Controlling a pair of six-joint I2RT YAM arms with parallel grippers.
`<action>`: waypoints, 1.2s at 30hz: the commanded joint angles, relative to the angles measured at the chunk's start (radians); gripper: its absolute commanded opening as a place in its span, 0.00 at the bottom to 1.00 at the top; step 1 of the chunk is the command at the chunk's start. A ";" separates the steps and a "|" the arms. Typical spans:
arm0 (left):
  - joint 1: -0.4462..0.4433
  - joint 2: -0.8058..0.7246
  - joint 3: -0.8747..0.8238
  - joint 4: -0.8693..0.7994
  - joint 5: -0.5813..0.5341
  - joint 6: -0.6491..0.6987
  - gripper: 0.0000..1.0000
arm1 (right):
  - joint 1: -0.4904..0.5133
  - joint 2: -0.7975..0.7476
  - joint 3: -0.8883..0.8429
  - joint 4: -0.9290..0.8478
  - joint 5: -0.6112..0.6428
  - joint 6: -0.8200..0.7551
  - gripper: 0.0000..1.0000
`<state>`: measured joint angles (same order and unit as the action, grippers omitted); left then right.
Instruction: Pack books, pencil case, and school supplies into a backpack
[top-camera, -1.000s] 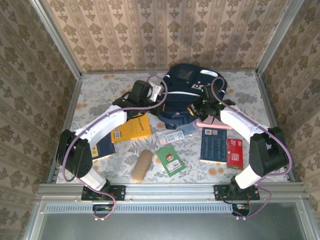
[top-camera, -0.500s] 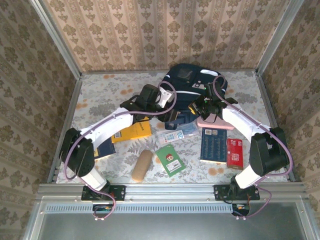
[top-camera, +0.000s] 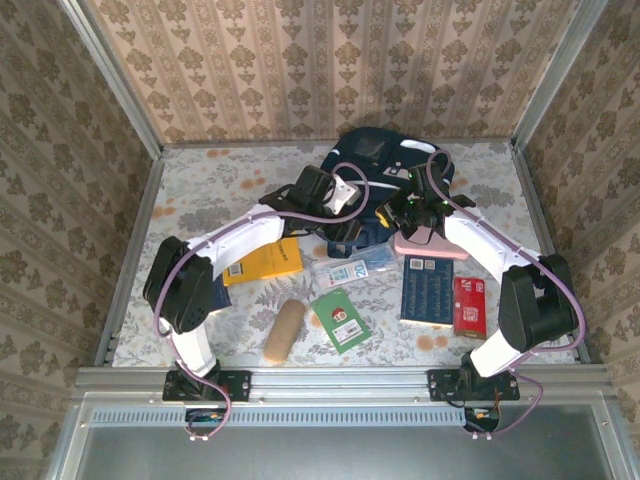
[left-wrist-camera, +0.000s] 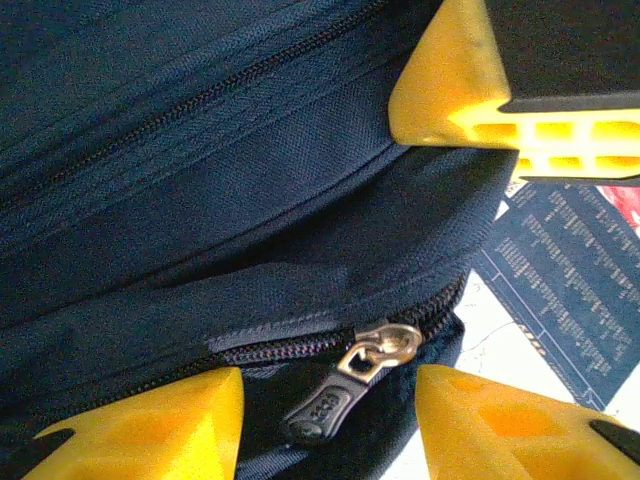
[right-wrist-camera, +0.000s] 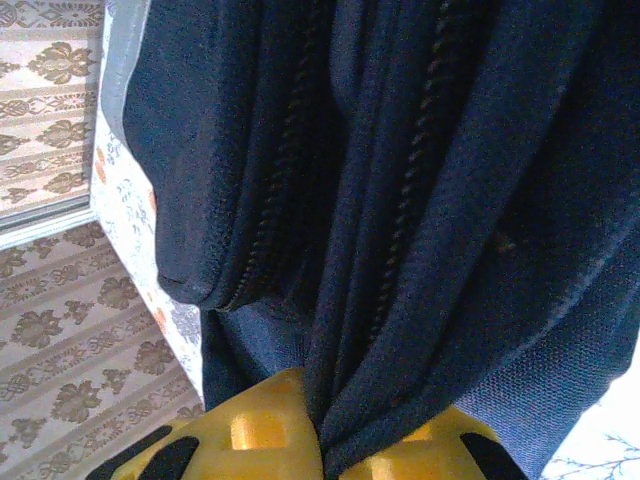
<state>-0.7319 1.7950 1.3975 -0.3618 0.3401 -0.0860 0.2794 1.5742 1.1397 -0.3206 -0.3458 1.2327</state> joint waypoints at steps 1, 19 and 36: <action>-0.018 0.034 0.054 -0.019 -0.022 0.056 0.48 | 0.016 0.003 0.028 0.100 -0.084 0.011 0.00; -0.041 -0.022 0.004 -0.049 -0.420 0.172 0.00 | 0.004 -0.004 0.013 0.063 -0.060 -0.043 0.00; -0.032 -0.094 -0.095 -0.045 -0.652 0.261 0.02 | -0.038 -0.009 0.044 -0.019 -0.023 -0.116 0.00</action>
<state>-0.8135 1.7439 1.3323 -0.3138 -0.0708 0.1383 0.2848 1.5906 1.1442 -0.2714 -0.3923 1.1801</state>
